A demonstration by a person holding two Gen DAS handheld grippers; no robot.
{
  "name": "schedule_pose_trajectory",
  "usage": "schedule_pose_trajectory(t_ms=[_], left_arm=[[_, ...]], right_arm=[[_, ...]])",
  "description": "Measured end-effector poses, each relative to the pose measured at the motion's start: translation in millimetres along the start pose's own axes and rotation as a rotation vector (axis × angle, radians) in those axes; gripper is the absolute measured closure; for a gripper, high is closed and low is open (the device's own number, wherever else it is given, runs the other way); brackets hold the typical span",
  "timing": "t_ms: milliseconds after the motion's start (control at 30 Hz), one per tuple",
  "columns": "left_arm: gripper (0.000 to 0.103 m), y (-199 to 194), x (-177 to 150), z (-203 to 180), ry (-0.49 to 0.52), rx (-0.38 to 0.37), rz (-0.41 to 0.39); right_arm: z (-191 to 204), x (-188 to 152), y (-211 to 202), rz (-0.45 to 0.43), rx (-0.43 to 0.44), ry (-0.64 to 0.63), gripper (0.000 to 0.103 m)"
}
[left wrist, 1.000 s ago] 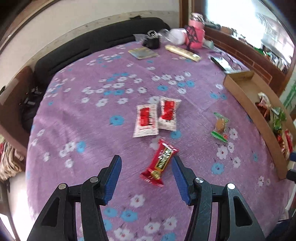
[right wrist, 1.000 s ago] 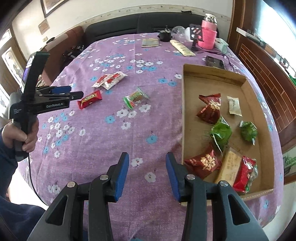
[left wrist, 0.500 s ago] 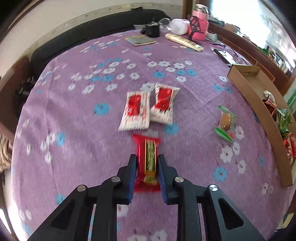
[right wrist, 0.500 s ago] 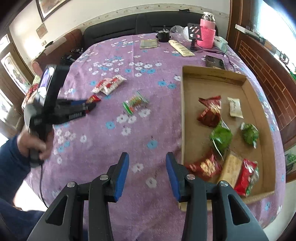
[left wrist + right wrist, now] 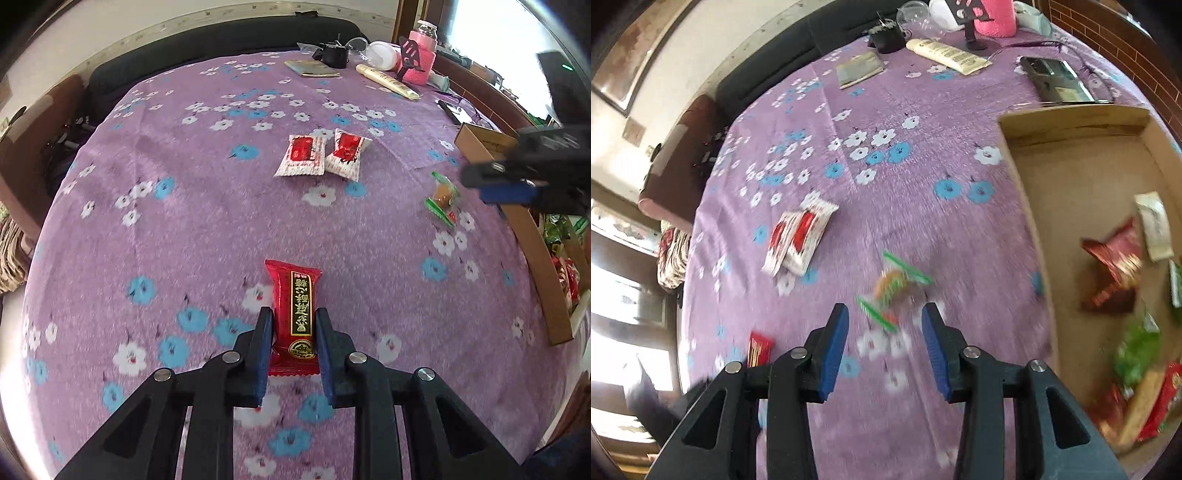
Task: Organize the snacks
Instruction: 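Grasp the red candy bar with the left gripper while the right gripper grasps a green-wrapped candy, then carry the red candy bar and green candy over the cardboard tray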
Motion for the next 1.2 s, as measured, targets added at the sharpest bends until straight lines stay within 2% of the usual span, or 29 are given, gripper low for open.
schedule_pose_trajectory(t_ms=[200, 400, 567, 700, 833, 1067, 1200], left_arm=[[0.080, -3.0, -5.6, 4.4, -0.004, 0.009, 0.002], [0.080, -2.5, -5.2, 7.6, -0.011, 0.013, -0.001], [0.080, 0.5, -0.7, 8.6, -0.010, 0.012, -0.011], [0.080, 1.5, 1.5, 10.3, -0.020, 0.003, -0.023], [0.083, -0.3, -1.0, 13.3, -0.049, -0.001, -0.028], [0.084, -9.3, -12.6, 9.1, -0.100, -0.040, -0.010], [0.084, -13.5, -16.3, -2.6, -0.084, -0.044, -0.006]], right_arm=[[-11.5, 9.6, 25.9, 0.050, -0.056, 0.079, 0.064], [6.7, 10.2, 32.7, 0.034, -0.095, -0.032, 0.074], [26.3, -16.7, 22.9, 0.058, -0.040, -0.132, 0.075], [39.3, -55.0, 11.0, 0.072, 0.005, -0.217, 0.075], [44.1, -82.1, 1.0, 0.062, 0.007, -0.284, 0.075], [33.2, -96.4, -14.0, 0.041, 0.029, -0.283, 0.075], [26.8, -99.1, -16.2, 0.041, 0.040, -0.265, 0.075]])
Point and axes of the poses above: each gripper's, at about its wrist camera, not at the fingertips, and y roughly the way its jaws point, z to its left, x to its top, the point moved 3 cm from there along y, roughly the way its jaws point, and after that the axes turned 1 degree about -y, right-handed, at the moved point
